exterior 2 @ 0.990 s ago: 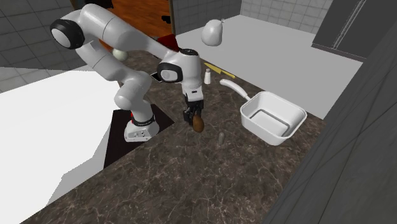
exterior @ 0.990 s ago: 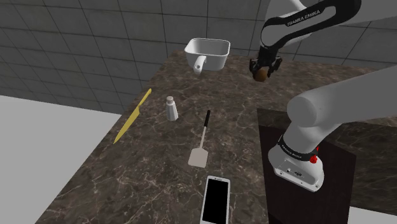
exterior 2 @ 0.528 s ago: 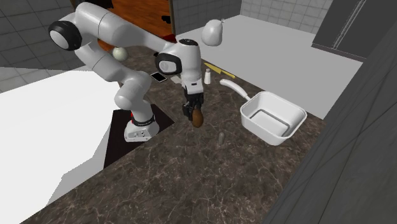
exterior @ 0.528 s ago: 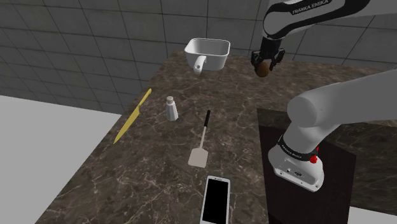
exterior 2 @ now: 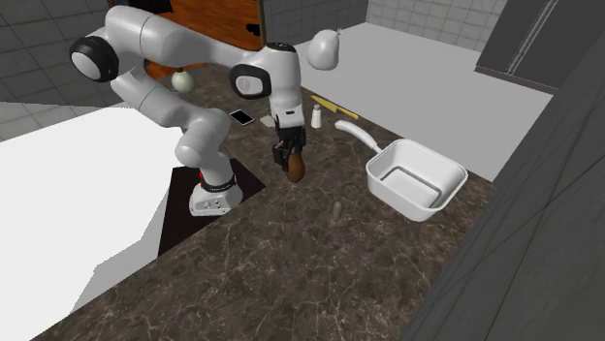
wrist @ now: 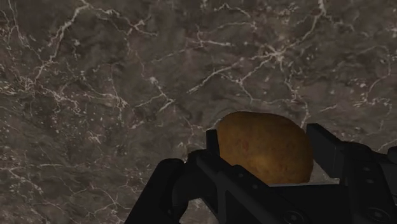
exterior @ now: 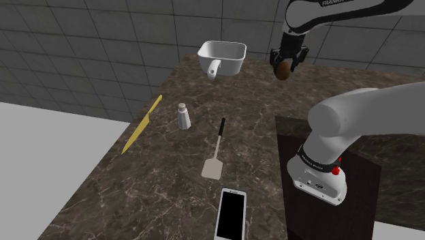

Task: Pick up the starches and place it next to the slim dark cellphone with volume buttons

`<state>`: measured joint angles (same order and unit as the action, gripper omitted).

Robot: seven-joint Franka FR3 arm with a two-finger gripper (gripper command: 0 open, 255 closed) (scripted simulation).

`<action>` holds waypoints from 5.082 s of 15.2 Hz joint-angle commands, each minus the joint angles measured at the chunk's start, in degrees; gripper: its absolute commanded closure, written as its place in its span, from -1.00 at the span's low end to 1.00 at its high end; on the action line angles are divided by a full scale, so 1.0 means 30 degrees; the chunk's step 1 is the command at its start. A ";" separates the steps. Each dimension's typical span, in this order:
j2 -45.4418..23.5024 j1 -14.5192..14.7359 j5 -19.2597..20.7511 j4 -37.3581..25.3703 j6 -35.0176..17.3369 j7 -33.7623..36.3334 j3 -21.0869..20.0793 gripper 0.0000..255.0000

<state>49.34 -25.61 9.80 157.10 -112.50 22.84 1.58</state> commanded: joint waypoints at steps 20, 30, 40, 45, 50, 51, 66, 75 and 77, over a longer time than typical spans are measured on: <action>1.0094 0.7483 -0.9063 0.1852 0.9133 0.9072 -0.9560 1.00; 0.9451 0.9119 -1.4099 -0.1357 1.0856 1.3882 -1.4652 1.00; 0.7610 0.8071 -1.7822 -0.6400 1.1483 1.8097 -1.8948 1.00; 0.6660 0.6757 -1.9190 -0.9502 1.1684 2.0104 -2.0920 1.00; 0.5811 0.4961 -2.0317 -1.3018 1.1922 2.2116 -2.2879 1.00; 0.5691 0.4633 -2.0478 -1.3614 1.1967 2.2438 -2.3191 1.00; 0.6948 0.5051 -2.2590 -1.1244 0.9705 2.2072 -2.5542 1.00; 0.7501 0.5093 -2.3874 -1.0343 0.8520 2.1903 -2.7040 1.00; 0.7492 0.5095 -2.3868 -1.0342 0.8513 2.1906 -2.7042 1.00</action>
<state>71.75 -10.36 -61.62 125.95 -86.95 88.51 -79.07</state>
